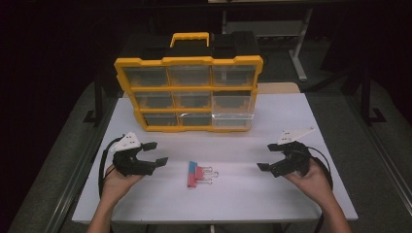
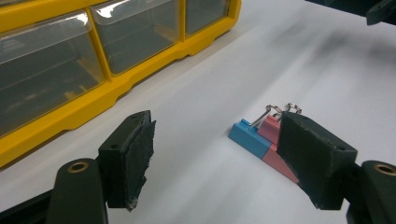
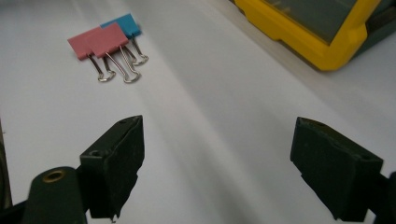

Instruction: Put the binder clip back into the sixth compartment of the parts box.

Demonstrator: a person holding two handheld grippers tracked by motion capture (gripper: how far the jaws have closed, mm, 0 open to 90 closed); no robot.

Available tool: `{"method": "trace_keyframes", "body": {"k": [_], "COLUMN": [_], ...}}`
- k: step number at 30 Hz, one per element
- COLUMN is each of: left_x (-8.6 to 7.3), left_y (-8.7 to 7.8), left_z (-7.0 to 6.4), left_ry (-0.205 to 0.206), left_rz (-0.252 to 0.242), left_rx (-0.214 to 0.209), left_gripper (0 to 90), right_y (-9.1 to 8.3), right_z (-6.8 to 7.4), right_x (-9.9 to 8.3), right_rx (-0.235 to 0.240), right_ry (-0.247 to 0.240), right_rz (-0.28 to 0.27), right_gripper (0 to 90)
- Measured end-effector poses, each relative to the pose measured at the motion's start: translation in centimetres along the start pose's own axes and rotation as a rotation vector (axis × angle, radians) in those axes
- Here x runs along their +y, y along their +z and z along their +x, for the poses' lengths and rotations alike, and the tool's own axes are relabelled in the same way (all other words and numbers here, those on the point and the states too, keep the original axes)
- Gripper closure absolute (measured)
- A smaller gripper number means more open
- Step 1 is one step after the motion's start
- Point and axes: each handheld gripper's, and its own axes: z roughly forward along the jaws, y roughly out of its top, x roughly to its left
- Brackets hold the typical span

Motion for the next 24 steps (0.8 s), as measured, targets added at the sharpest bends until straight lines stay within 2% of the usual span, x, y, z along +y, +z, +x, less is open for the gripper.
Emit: {"method": "trace_keyframes", "body": {"k": [9, 19, 24], "left_x": [0.0, -0.1, -0.1], "left_y": [-0.1, 0.0, -0.1], "left_z": [0.1, 0.1, 0.1], "left_ry": [0.002, 0.006, 0.001], "left_rz": [0.002, 0.007, 0.003], "left_rx": [-0.001, 0.005, 0.006], "left_gripper": [27.1, 27.9, 27.8], "right_y": [0.8, 1.7, 2.3], "right_z": [0.7, 1.6, 2.5], "right_x": [1.8, 3.3, 4.6], "right_rx": [0.026, 0.055, 0.076], "right_ry": [-0.047, -0.077, -0.112], "right_rz": [0.018, 0.031, 0.036], "right_gripper": [18.2, 19.0, 20.7]}}
